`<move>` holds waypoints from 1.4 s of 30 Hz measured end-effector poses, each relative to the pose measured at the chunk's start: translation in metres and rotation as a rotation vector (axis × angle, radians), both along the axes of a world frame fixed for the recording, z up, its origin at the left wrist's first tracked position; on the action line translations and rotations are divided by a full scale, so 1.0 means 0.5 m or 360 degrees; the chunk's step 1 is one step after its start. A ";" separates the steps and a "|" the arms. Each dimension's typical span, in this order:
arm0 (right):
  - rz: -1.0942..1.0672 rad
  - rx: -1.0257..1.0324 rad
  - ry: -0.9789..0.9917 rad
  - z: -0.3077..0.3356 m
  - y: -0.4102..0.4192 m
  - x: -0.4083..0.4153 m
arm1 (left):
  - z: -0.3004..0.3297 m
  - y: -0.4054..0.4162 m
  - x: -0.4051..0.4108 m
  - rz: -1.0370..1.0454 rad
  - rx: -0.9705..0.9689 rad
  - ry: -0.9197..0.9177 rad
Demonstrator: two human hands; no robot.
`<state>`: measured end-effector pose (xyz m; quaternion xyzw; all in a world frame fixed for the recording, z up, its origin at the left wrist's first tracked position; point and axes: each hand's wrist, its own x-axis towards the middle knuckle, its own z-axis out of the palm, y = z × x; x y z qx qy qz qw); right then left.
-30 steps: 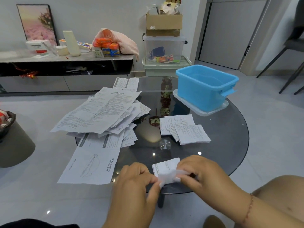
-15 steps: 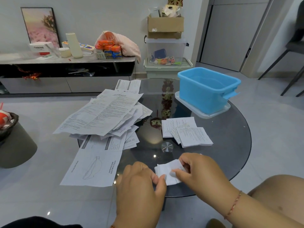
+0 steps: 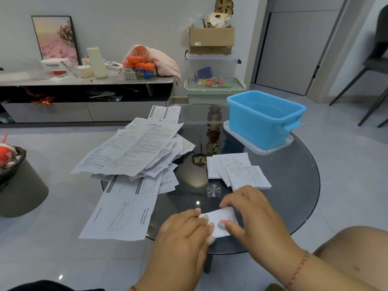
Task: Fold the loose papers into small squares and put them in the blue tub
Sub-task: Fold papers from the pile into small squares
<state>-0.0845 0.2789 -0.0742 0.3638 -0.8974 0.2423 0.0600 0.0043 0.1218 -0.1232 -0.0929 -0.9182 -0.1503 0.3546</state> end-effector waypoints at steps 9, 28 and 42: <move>0.0594 -0.0069 0.0528 -0.051 0.044 0.022 | -0.008 -0.009 0.030 -0.0082 -0.0325 0.0318; 0.0525 -0.0311 0.0138 0.037 0.010 -0.021 | 0.126 -0.001 0.001 0.0075 0.0125 -0.0074; -0.0053 -0.0650 -0.0584 0.059 0.009 -0.029 | 0.146 0.028 -0.025 0.0449 0.1280 -0.0490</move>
